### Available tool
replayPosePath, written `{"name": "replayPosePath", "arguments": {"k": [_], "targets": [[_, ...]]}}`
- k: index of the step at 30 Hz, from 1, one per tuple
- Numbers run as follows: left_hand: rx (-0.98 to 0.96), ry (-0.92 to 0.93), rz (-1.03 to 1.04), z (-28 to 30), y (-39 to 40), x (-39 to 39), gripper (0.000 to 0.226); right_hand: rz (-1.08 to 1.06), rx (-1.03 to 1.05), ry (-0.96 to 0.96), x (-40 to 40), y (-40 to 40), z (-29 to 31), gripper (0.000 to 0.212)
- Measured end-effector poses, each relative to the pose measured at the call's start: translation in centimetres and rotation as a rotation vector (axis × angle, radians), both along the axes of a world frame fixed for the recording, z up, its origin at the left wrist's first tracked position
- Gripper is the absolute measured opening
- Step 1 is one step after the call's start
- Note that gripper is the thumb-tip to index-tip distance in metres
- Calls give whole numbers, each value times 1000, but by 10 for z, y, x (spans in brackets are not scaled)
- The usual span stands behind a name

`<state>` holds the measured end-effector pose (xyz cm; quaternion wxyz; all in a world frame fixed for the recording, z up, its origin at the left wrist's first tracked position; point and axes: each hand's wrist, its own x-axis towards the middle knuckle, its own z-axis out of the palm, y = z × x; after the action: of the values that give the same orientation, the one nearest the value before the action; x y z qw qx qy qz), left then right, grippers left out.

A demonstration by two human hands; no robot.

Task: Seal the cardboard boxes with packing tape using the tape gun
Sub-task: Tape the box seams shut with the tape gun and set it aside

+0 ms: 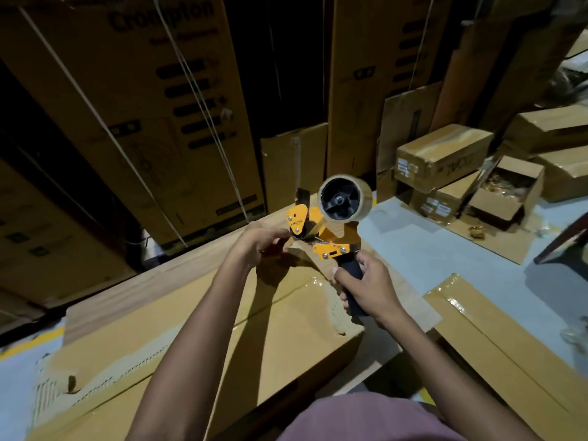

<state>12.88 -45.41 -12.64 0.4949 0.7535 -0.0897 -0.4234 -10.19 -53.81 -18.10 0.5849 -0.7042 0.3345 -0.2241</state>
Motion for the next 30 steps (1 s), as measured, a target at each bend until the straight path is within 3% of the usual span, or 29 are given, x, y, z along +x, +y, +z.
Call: {"name": "replayPosePath", "arguments": {"k": [5, 10, 18, 26, 30], "targets": [[159, -592, -267, -9, -27, 11, 21, -68, -105, 120, 16, -1, -16, 23], [306, -866, -313, -23, -46, 21, 17, -94, -113, 171, 33, 0, -15, 22], [274, -919, -276, -53, -47, 33, 26, -44, -295, 315, 42, -4, -19, 27], [203, -946, -307, -64, -49, 33, 8, -63, -256, 310, 43, -5, -25, 29], [233, -941, -261, -63, -48, 33, 12, -55, -237, 345, 45, -4, -19, 27]]}}
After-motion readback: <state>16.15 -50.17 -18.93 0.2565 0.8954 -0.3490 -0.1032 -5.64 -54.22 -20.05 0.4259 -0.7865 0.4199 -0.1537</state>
